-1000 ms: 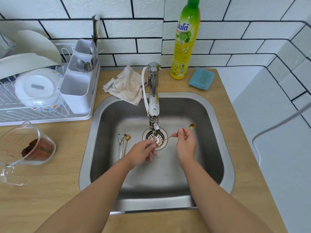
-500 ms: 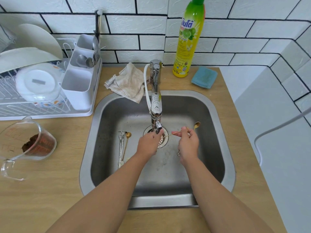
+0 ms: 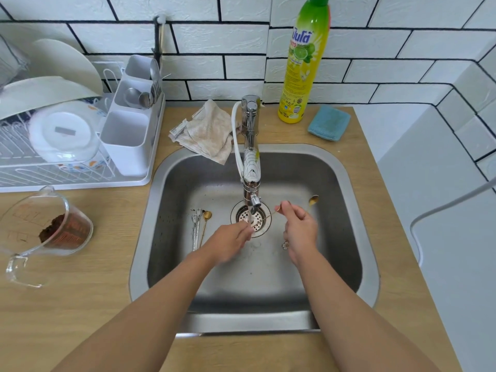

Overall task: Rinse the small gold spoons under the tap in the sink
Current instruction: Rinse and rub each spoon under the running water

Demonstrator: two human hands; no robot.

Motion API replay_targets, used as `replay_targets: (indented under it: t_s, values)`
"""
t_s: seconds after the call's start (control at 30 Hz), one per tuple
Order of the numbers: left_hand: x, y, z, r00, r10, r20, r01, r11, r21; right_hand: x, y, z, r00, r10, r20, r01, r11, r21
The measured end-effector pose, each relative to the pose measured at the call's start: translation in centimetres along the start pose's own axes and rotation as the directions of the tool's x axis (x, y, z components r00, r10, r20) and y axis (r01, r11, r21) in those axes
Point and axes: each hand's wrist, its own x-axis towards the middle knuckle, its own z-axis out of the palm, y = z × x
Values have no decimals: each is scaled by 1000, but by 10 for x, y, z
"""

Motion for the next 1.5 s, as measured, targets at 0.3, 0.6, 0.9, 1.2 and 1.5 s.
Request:
replay_targets:
  t_s: [0.3, 0.6, 0.9, 1.2, 1.5]
  values:
    - [18, 38, -2, 989, 127, -74, -123, 991, 54, -11, -1, -1, 991, 75, 108, -70, 996, -51]
    - [-31, -21, -10, 980, -166, -112, 150, 979, -141, -13, 17, 13, 898, 89, 432, 6, 977, -213]
    - [-37, -24, -1, 958, -261, -123, 240, 958, -158, -14, 16, 12, 881, 49, 471, 82, 964, -254]
    - [-40, -26, 0, 978, -165, -129, 154, 984, -93, -16, 13, 11, 900, 89, 427, 35, 961, -273]
    - [-34, -14, 5, 960, -132, -246, 58, 956, -287, -17, 9, 14, 926, 176, 333, -173, 984, -41]
